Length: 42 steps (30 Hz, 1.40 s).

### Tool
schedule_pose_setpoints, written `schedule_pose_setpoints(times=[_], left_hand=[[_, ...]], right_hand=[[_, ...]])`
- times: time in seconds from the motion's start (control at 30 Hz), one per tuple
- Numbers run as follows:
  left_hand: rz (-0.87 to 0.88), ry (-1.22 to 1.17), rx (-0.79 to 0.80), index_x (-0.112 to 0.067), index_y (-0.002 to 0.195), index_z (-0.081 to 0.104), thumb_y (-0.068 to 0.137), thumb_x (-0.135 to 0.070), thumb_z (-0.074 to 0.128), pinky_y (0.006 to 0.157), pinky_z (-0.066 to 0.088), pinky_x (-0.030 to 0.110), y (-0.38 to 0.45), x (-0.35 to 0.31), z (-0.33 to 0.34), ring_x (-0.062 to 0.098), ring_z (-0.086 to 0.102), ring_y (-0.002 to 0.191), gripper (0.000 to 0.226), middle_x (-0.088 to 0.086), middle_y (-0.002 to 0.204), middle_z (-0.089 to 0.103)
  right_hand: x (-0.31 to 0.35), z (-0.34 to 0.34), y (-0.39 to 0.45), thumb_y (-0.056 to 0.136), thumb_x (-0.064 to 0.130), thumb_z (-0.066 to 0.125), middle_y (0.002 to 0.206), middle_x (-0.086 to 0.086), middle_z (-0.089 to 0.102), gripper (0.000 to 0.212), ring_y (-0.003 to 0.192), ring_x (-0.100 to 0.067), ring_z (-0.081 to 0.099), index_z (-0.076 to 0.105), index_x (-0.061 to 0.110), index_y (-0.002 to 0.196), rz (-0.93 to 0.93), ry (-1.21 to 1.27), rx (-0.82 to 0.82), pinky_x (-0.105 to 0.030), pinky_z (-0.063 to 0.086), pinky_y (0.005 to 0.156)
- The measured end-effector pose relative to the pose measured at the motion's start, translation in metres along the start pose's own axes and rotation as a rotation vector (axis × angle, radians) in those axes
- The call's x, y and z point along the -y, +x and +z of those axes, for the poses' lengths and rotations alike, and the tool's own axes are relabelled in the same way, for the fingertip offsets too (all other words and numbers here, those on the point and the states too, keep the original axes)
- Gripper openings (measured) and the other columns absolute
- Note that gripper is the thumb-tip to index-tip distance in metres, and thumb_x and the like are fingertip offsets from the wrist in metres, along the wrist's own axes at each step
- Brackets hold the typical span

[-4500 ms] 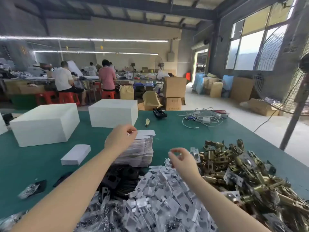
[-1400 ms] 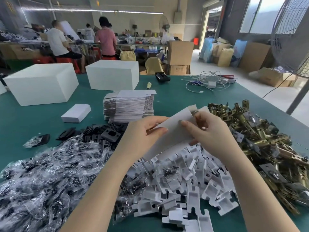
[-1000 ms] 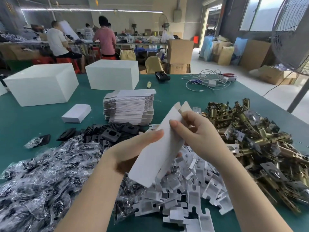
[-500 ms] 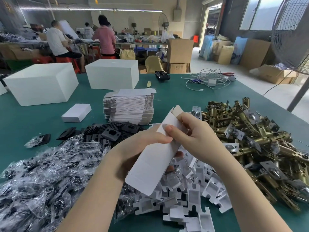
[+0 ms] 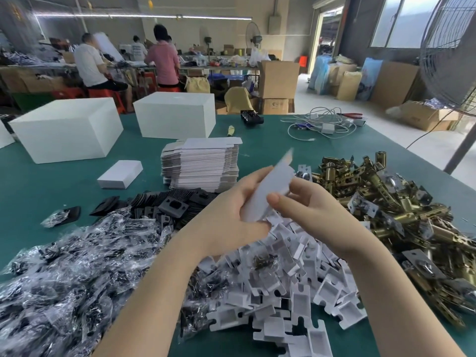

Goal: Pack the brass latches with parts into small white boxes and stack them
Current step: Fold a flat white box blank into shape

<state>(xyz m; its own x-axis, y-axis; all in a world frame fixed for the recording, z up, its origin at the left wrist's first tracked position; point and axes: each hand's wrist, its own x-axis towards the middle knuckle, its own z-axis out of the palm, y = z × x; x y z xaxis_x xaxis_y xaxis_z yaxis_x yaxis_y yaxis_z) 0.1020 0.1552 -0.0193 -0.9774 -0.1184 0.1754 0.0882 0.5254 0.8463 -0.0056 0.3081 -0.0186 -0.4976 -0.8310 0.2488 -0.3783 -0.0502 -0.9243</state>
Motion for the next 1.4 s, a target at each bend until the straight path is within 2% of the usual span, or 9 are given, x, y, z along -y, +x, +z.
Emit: schedule_pose_setpoints(times=[0.1,0.27,0.4,0.57,0.9,1.1,1.27,1.33,1.4], left_hand=[[0.082,0.362,-0.048,-0.064,0.144,0.011,0.079,-0.027,0.071,0.105,0.041,0.02,-0.002,-0.003,-0.002,-0.011,0.037,0.13,0.096,-0.039,0.148,0.03],[0.057,0.497,-0.13,-0.047,0.155,0.014,0.077,-0.055,0.072,0.123,0.014,0.03,-0.001,0.003,-0.005,-0.002,0.009,0.149,0.097,-0.022,0.164,0.012],[0.123,0.627,-0.159,-0.041,0.155,0.016,0.086,-0.058,0.06,0.125,0.007,0.03,0.002,0.003,-0.007,0.003,0.01,0.151,0.084,-0.019,0.163,0.015],[0.161,0.697,-0.171,-0.037,0.156,0.021,0.09,-0.051,0.06,0.104,-0.005,-0.003,0.001,0.002,-0.006,-0.002,0.017,0.146,0.078,-0.02,0.161,0.021],[0.185,0.757,-0.289,-0.046,0.148,0.037,0.09,-0.05,0.064,0.081,0.043,0.021,-0.004,-0.006,-0.002,0.006,0.059,0.115,0.063,-0.024,0.144,0.051],[0.13,0.691,-0.14,-0.044,0.156,0.017,0.085,-0.075,0.04,0.095,0.043,0.026,-0.003,0.0,-0.006,0.002,0.044,0.132,0.08,-0.025,0.156,0.032],[0.087,0.612,-0.109,-0.044,0.154,0.024,0.09,-0.068,0.035,0.098,0.039,0.024,0.001,0.002,-0.007,0.003,0.043,0.135,0.069,-0.023,0.155,0.035],[0.056,0.539,-0.099,-0.047,0.152,0.027,0.087,-0.07,0.03,0.097,0.045,0.027,0.001,0.001,-0.005,0.002,0.052,0.125,0.069,-0.024,0.146,0.048],[0.081,0.349,-0.115,-0.051,0.143,0.039,0.087,-0.067,0.031,0.074,0.05,0.017,0.001,0.0,-0.002,-0.009,0.061,0.091,0.058,-0.035,0.109,0.064]], right_hand=[[-0.001,0.001,0.0,0.087,0.046,0.069,0.097,0.003,0.075,0.027,0.089,-0.011,0.069,0.072,0.021,0.098,-0.007,0.059,-0.019,-0.027,0.055,0.08],[-0.008,0.005,0.003,0.079,0.025,0.068,0.094,0.002,0.077,0.019,0.088,-0.009,0.072,0.072,0.014,0.095,-0.051,0.209,-0.119,-0.018,0.054,0.075],[-0.014,0.003,0.004,0.08,0.025,0.067,0.102,0.004,0.076,0.021,0.096,-0.009,0.071,0.073,0.018,0.099,-0.079,0.237,-0.17,-0.017,0.053,0.078],[-0.017,-0.001,0.004,0.082,0.023,0.069,0.106,-0.002,0.075,0.017,0.101,-0.015,0.071,0.076,0.021,0.097,-0.092,0.237,-0.135,-0.023,0.054,0.082],[-0.015,0.004,0.005,0.082,0.021,0.07,0.106,-0.007,0.075,0.022,0.102,-0.022,0.07,0.075,0.012,0.102,-0.149,0.242,-0.168,-0.028,0.055,0.086],[-0.017,0.001,0.005,0.079,0.036,0.072,0.106,-0.002,0.074,0.022,0.111,-0.029,0.063,0.076,0.024,0.097,-0.149,0.017,-0.228,-0.051,0.046,0.1],[-0.015,0.001,0.004,0.08,0.034,0.077,0.1,-0.001,0.075,0.015,0.101,-0.024,0.067,0.077,0.027,0.093,-0.171,-0.025,-0.226,-0.052,0.05,0.094],[-0.014,0.004,0.005,0.074,0.038,0.079,0.098,-0.003,0.074,0.026,0.097,-0.025,0.068,0.073,0.024,0.095,-0.187,-0.002,-0.319,-0.056,0.051,0.092],[-0.015,0.007,0.006,0.068,0.047,0.08,0.109,-0.005,0.068,0.046,0.1,-0.025,0.065,0.065,0.023,0.104,-0.173,0.008,-0.42,-0.054,0.052,0.091]])
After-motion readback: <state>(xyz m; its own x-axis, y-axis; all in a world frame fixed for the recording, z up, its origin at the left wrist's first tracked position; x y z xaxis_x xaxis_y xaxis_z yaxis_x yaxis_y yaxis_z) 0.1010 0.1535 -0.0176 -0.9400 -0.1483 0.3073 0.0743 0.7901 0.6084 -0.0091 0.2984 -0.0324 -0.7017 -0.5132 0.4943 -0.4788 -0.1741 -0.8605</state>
